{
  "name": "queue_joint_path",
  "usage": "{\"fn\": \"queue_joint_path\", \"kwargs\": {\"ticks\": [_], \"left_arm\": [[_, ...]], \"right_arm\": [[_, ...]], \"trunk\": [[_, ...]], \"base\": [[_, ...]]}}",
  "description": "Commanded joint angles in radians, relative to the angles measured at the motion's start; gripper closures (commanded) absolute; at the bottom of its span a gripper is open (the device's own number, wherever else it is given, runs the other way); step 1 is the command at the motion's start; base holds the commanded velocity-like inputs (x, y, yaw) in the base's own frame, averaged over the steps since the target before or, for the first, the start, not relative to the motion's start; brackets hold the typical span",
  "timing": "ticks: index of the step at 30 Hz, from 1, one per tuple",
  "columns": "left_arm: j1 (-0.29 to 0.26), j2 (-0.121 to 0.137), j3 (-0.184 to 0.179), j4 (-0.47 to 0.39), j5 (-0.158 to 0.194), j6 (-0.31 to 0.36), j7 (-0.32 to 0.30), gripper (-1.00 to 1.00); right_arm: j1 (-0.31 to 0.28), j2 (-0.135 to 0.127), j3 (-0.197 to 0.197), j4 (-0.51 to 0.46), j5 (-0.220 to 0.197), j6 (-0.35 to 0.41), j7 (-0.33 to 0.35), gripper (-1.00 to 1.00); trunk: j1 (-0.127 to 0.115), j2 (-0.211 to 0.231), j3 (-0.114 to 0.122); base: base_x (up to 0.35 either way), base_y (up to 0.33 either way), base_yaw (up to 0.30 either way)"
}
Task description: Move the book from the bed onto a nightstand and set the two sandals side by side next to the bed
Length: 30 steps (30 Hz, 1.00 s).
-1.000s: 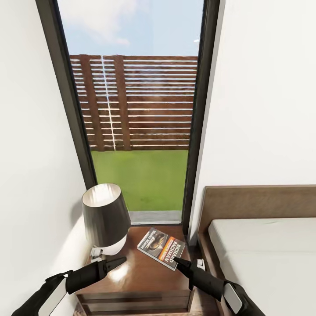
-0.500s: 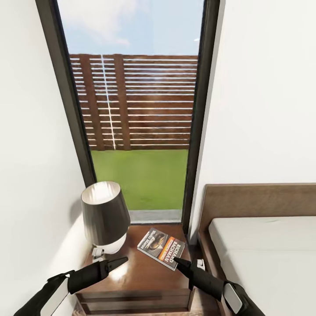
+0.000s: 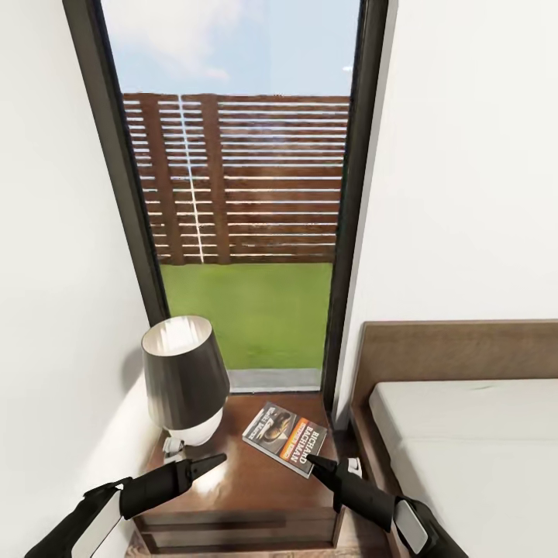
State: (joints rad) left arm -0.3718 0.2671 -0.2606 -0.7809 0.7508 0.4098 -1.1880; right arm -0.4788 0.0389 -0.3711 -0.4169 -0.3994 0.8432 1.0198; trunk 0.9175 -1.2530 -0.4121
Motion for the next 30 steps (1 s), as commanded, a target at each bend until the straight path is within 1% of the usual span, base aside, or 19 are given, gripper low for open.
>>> {"fn": "queue_joint_path", "kwargs": {"ticks": [1,17,23,30], "left_arm": [[-0.001,0.001,-0.005,0.000,0.009,0.010,0.000,-1.00],[-0.001,0.001,-0.004,0.000,0.006,0.010,0.001,-1.00],[-0.001,0.001,-0.003,0.000,0.006,0.010,0.016,-1.00],[-0.001,0.001,-0.003,0.000,0.006,0.010,0.020,-1.00]], "right_arm": [[-0.001,0.001,-0.005,0.000,0.001,0.005,0.002,1.00],[-0.001,0.001,-0.005,0.000,0.001,0.005,0.002,1.00],[0.000,0.001,-0.005,0.000,0.001,0.005,0.002,1.00],[-0.001,0.002,-0.005,0.000,0.001,0.005,0.002,1.00]], "trunk": [[0.004,-0.008,-0.004],[0.065,-0.120,-0.054],[0.088,-0.162,-0.073],[0.115,-0.211,-0.095]], "base": [[0.000,0.000,0.000],[0.000,0.000,0.000],[0.000,0.000,0.000],[0.000,0.000,0.000]]}}
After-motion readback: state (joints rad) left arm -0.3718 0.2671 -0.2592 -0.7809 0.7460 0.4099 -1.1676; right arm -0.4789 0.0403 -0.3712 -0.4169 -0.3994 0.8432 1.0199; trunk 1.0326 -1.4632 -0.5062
